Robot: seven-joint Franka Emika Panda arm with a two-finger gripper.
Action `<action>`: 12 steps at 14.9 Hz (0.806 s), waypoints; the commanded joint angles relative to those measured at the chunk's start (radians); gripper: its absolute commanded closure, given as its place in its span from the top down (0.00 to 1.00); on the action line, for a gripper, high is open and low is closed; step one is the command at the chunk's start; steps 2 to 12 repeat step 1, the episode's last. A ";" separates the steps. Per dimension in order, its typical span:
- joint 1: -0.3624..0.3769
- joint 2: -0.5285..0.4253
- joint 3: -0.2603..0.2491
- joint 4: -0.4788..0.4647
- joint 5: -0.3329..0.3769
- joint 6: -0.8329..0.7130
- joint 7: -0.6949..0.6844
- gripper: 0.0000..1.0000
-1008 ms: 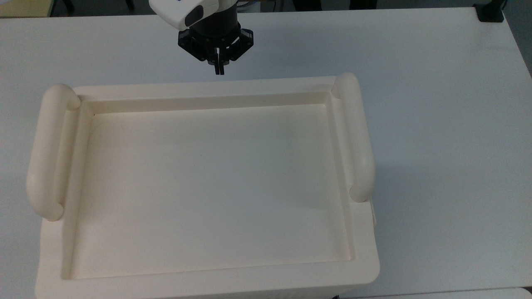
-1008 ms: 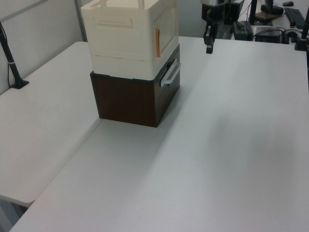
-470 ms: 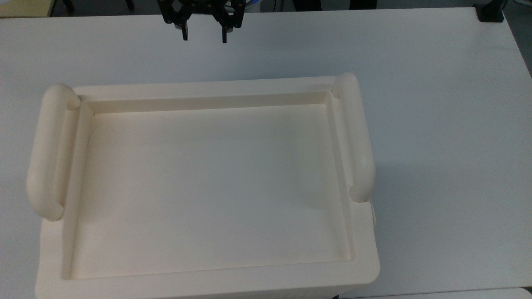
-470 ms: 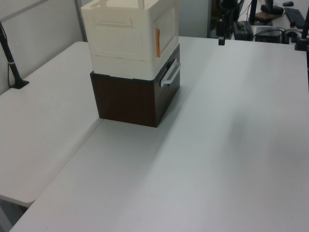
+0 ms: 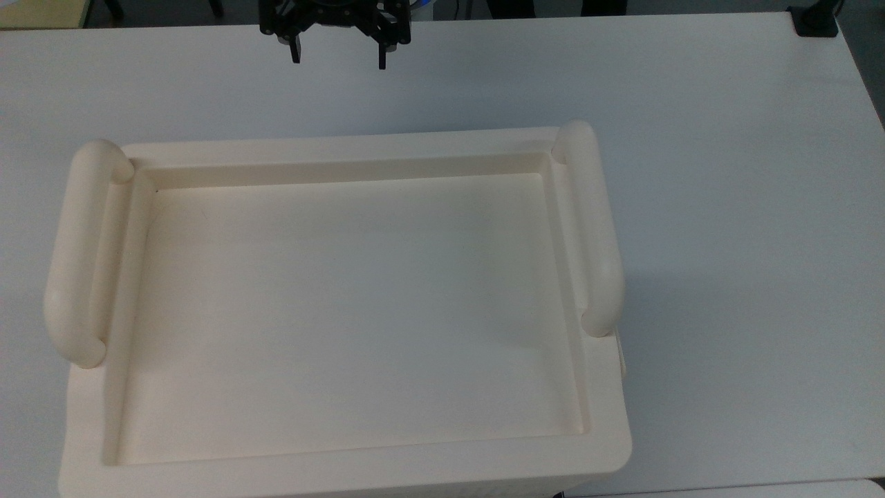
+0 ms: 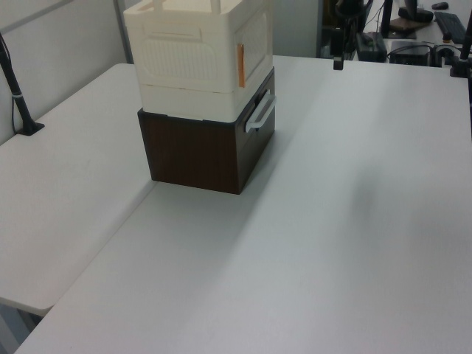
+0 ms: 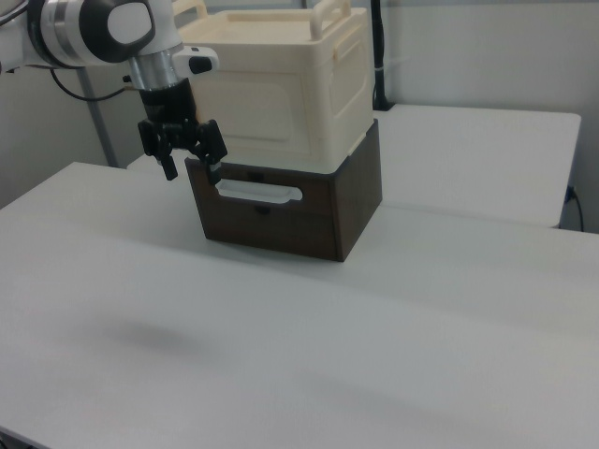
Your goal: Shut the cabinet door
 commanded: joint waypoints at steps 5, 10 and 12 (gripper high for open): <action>0.008 -0.027 -0.011 -0.028 -0.012 0.001 0.019 1.00; 0.008 -0.027 -0.011 -0.028 -0.012 0.001 0.019 1.00; 0.008 -0.027 -0.011 -0.028 -0.012 0.001 0.019 1.00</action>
